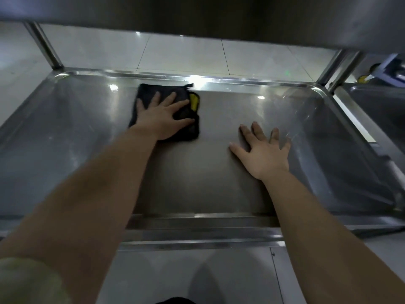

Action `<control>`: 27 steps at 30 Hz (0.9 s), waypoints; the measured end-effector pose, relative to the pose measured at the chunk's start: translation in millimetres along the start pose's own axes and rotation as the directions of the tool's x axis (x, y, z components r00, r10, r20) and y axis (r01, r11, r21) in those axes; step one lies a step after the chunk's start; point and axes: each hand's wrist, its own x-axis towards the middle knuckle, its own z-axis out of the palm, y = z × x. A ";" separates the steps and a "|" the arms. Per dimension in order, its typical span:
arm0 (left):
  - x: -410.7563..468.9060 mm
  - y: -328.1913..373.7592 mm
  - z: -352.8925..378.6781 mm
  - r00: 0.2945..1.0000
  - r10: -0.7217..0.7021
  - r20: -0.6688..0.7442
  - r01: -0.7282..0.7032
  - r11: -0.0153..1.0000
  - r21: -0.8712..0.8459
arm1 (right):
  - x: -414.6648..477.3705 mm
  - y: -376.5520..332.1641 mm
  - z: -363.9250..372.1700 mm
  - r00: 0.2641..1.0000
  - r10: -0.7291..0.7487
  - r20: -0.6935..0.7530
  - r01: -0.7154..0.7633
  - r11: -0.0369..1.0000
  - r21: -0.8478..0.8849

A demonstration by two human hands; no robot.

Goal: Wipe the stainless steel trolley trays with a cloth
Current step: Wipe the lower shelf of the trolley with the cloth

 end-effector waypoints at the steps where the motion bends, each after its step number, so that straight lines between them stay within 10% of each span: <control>1: -5.9 -31.7 -1.9 0.998 -0.062 -0.008 0.062 0.998 0.003 | 0.3 -1.4 0.1 1.000 0.004 -0.001 -0.004 1.000 -0.005; 9: -28.2 -106.4 -1.4 0.980 -0.187 -0.064 0.187 0.982 -0.002 | 11.3 -39.7 -12.7 0.991 0.087 0.106 -0.083 0.996 -0.046; 14: -28.6 -106.0 -1.7 0.980 -0.183 -0.073 0.183 0.983 -0.009 | 15.1 -148.7 -8.4 0.950 -0.262 0.168 0.264 0.964 0.009; 27: -49.6 -76.0 -4.6 1.000 -0.016 0.014 0.016 1.000 0.015 | 15.0 -155.6 5.5 0.977 -0.199 0.072 0.205 0.976 -0.074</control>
